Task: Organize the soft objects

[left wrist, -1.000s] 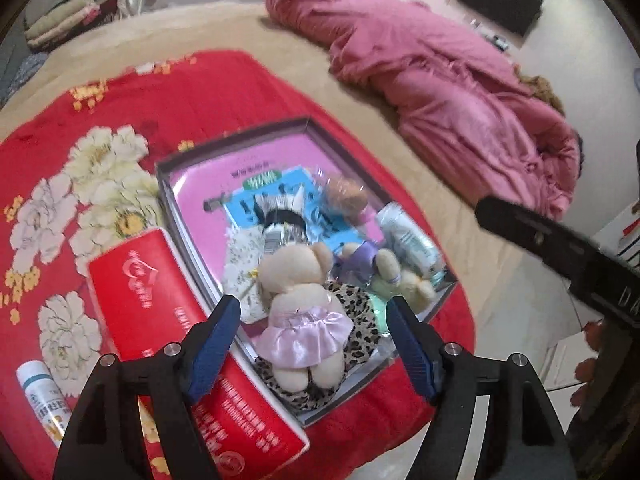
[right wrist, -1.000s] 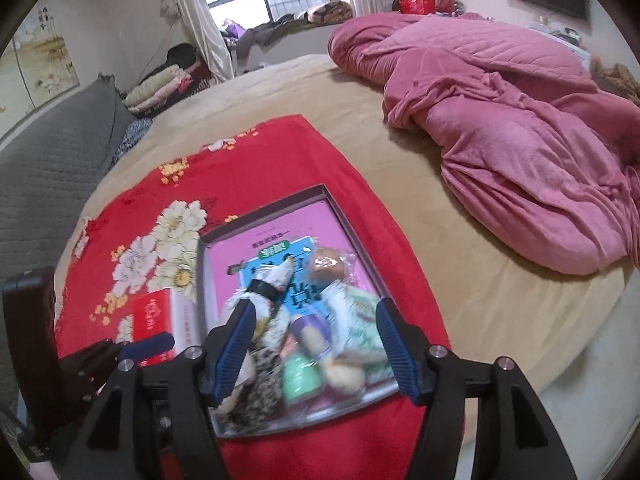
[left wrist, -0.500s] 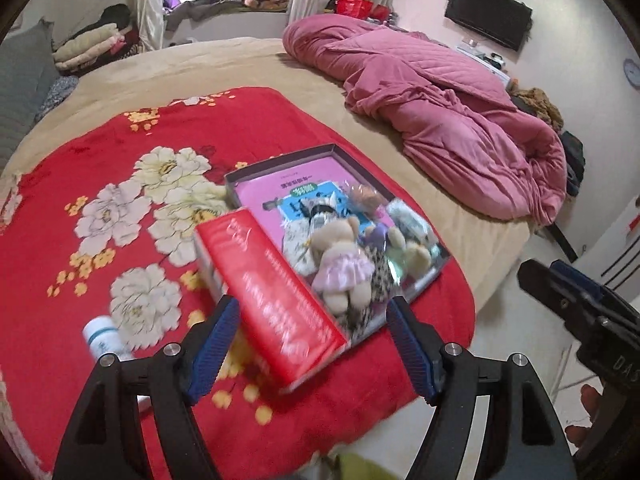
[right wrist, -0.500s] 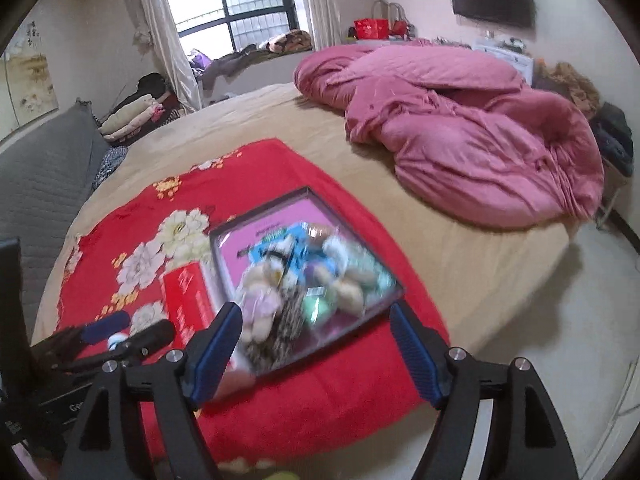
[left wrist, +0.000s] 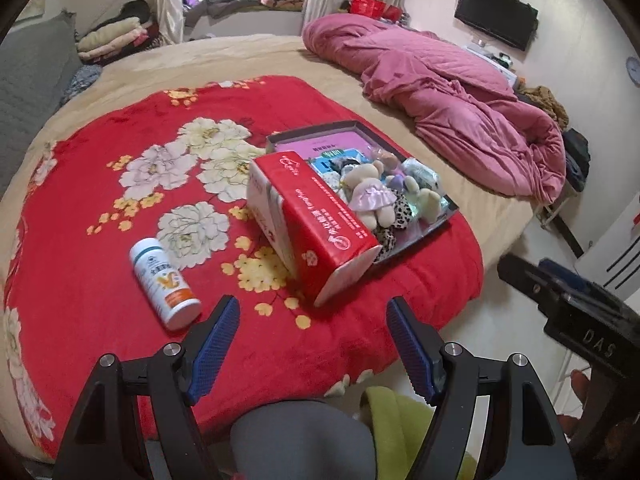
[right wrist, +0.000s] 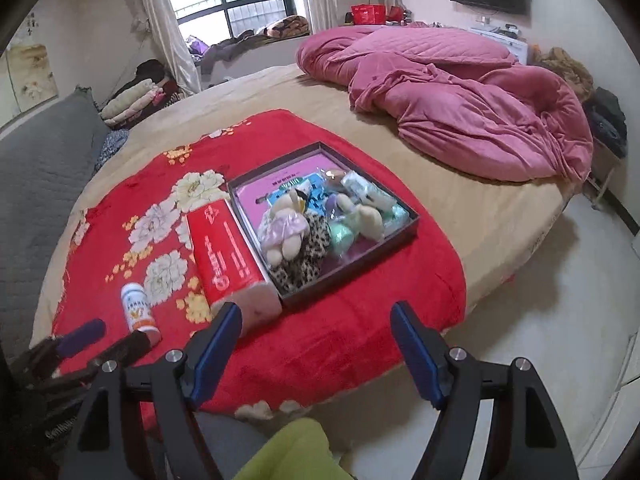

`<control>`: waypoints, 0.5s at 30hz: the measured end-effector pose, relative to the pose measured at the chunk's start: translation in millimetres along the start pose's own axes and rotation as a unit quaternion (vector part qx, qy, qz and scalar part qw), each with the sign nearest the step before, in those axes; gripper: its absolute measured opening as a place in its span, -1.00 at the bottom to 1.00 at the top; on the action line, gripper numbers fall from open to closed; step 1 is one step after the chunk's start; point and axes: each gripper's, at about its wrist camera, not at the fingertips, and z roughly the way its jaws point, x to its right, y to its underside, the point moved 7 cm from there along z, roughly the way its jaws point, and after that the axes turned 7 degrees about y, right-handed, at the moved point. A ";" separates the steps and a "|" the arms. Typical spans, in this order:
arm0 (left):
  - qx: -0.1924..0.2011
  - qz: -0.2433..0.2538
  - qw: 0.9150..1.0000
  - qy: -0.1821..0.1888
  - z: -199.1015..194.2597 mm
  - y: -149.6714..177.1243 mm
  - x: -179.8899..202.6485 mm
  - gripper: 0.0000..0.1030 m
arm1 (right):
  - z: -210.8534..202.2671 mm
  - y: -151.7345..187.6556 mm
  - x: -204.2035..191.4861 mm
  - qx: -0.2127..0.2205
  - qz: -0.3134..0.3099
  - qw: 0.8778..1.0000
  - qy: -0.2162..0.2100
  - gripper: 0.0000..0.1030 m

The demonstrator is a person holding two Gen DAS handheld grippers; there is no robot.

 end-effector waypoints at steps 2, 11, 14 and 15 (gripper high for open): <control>0.002 -0.006 1.000 0.011 -3.1 2.8 0.6 0.49 | -1.8 6.1 0.9 0.000 -0.003 1.000 0.007 0.48; 0.011 0.010 1.000 -0.009 -8.3 -0.3 11.1 0.49 | -7.4 13.7 13.7 0.004 -0.004 1.000 0.028 0.48; 0.007 0.011 1.000 -0.010 -6.8 1.3 13.5 0.49 | -7.8 17.8 14.2 0.001 -0.006 1.000 0.027 0.48; 0.006 0.010 1.000 -0.010 -6.9 2.2 14.1 0.49 | -7.5 19.1 14.1 -0.001 -0.008 1.000 0.029 0.48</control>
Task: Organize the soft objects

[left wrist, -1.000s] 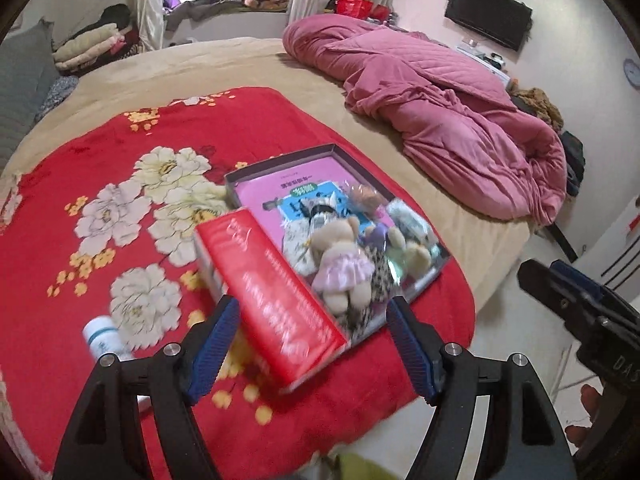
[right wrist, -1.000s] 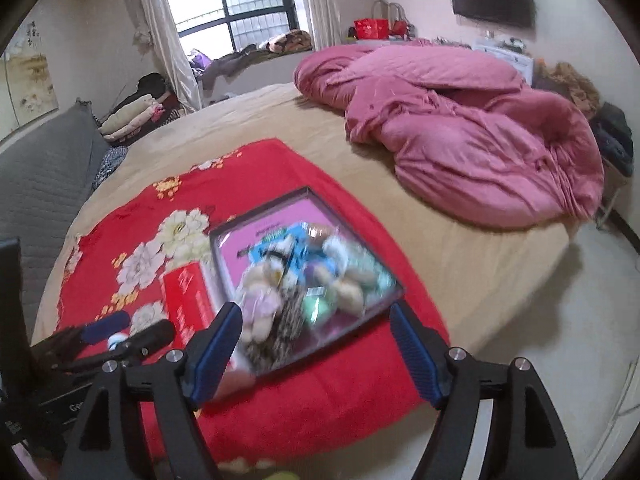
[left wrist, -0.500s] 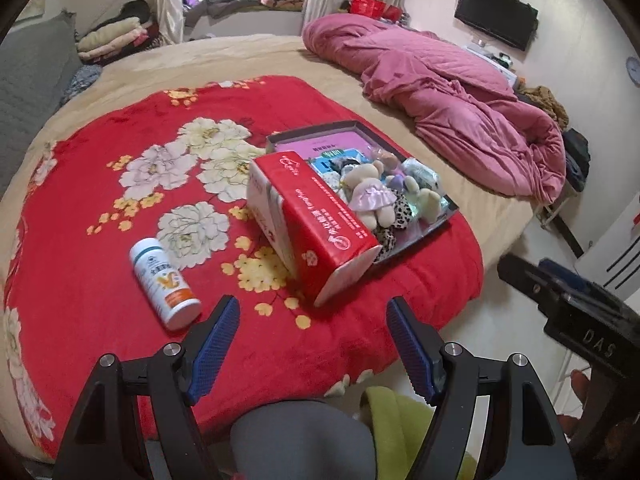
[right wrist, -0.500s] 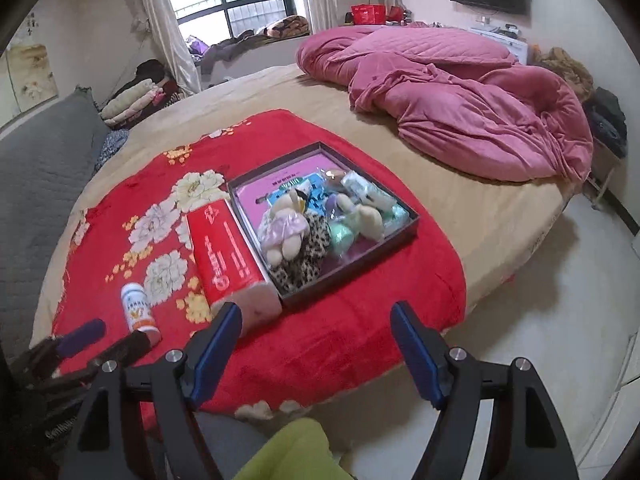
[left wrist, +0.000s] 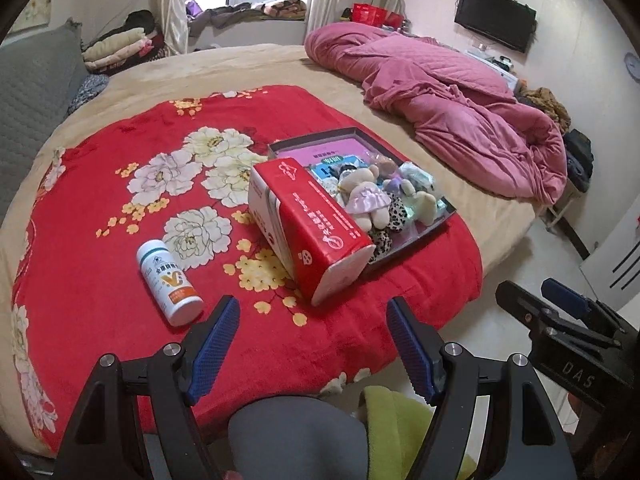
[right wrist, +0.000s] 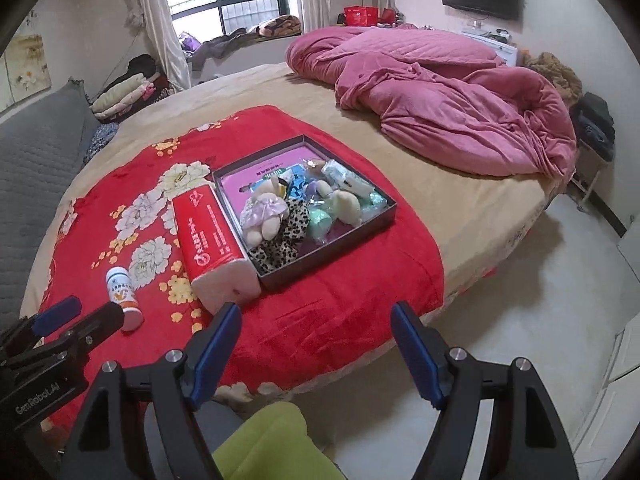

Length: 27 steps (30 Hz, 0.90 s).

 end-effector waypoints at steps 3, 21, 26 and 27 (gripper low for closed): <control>0.005 0.002 1.000 -0.003 -2.1 -0.2 1.2 0.49 | 1.1 2.2 -0.7 -0.001 -0.007 1.000 0.003 0.48; -0.001 0.000 1.000 -0.023 0.2 3.0 -4.6 0.49 | -4.5 9.2 -7.4 0.000 -0.022 1.000 -0.001 0.48; -0.004 -0.001 1.000 -0.025 -0.9 4.9 -6.7 0.49 | -7.0 8.7 -10.3 0.005 -0.027 1.000 -0.006 0.48; -0.005 0.000 1.000 -0.025 -0.4 5.0 -6.2 0.49 | -7.9 9.4 -10.8 0.006 -0.027 1.000 -0.005 0.48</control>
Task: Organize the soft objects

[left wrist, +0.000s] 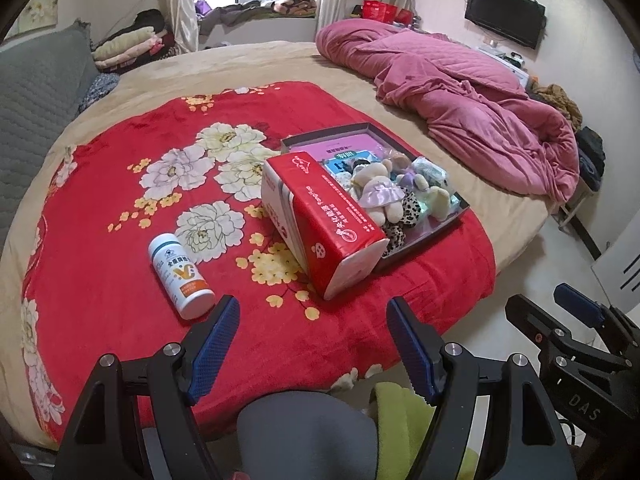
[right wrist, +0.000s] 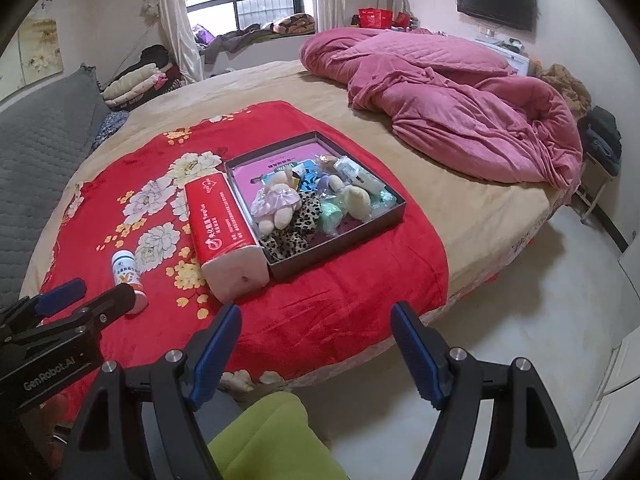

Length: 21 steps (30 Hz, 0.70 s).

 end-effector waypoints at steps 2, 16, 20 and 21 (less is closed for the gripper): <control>-0.001 0.001 1.000 -0.002 0.1 1.0 -0.2 0.49 | -1.5 0.4 -2.1 0.002 0.000 1.000 -0.005 0.48; -0.004 0.000 1.000 -0.005 0.1 2.2 0.1 0.49 | -1.3 4.3 -9.7 -0.002 -0.010 1.000 -0.010 0.48; -0.003 -0.002 1.000 -0.004 -0.6 2.2 -1.5 0.49 | -2.8 4.7 -11.9 0.001 -0.015 1.000 -0.011 0.48; -0.003 -0.003 1.000 -0.003 -0.7 2.1 -1.4 0.49 | -3.2 4.7 -12.2 0.002 -0.016 1.000 -0.011 0.48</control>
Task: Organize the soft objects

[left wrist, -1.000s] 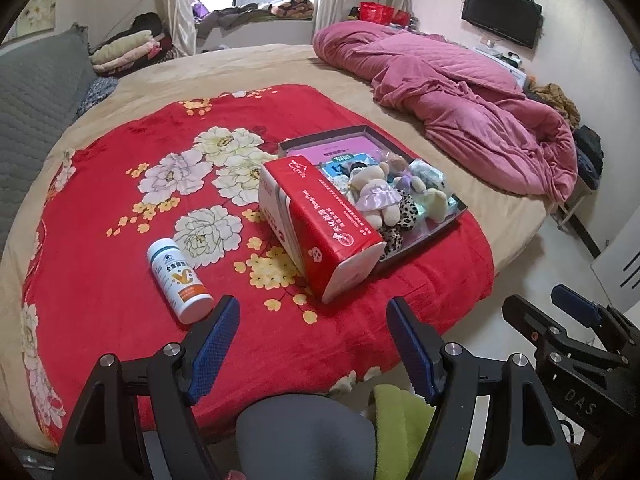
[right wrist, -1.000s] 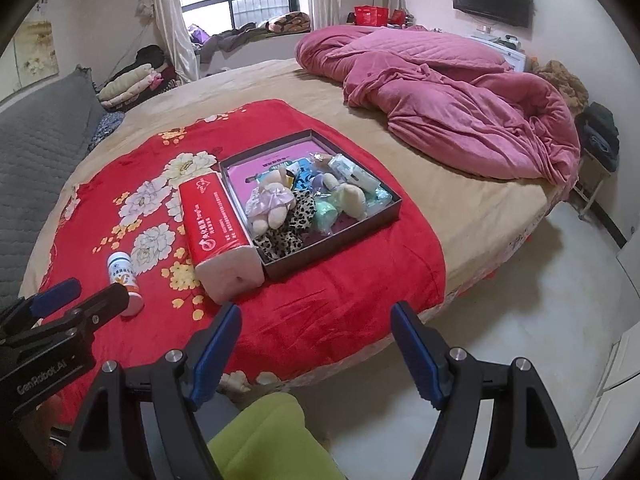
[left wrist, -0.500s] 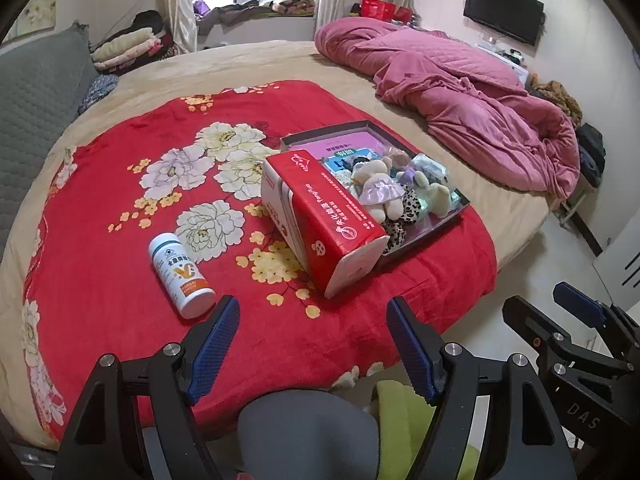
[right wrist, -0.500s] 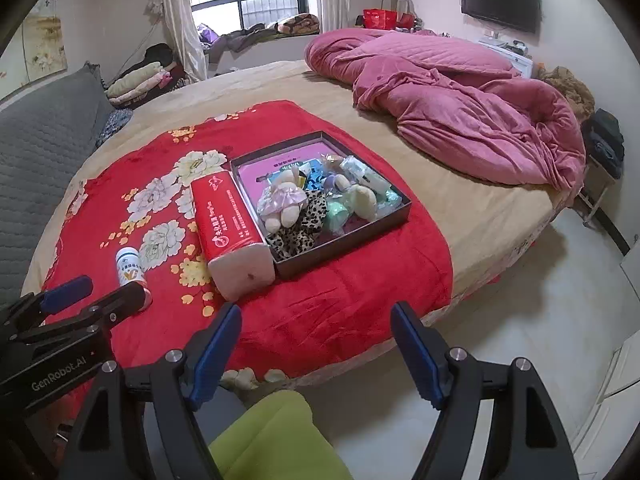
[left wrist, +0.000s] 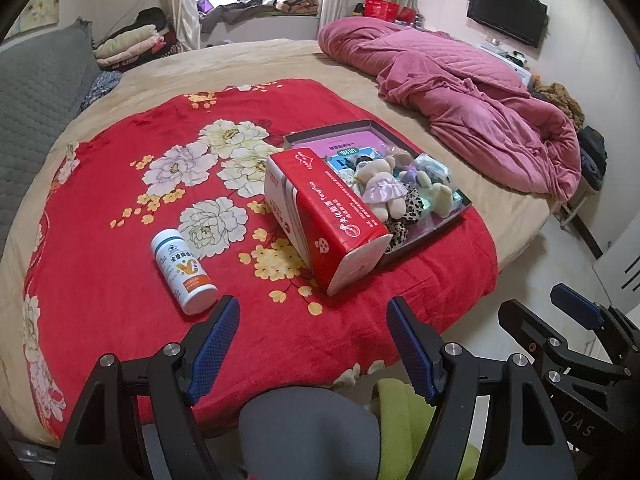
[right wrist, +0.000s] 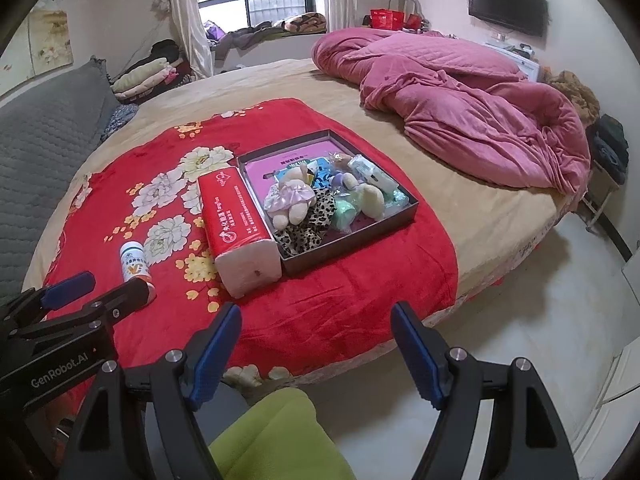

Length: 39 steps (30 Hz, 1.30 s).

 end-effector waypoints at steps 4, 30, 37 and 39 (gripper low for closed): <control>0.001 0.001 1.000 0.002 0.0 1.1 0.7 0.49 | -0.9 0.2 -2.9 0.002 -0.005 1.000 -0.003 0.48; -0.012 -0.012 1.000 0.019 4.8 5.2 -4.5 0.49 | -4.8 -2.2 -7.1 0.010 -0.016 1.000 0.000 0.48; -0.013 -0.007 1.000 0.011 4.5 4.5 -3.4 0.49 | -5.1 -2.3 -7.6 0.009 -0.017 1.000 0.000 0.48; -0.012 -0.005 1.000 0.008 4.2 4.5 -2.7 0.49 | -5.2 -1.9 -7.5 0.008 -0.017 1.000 0.001 0.48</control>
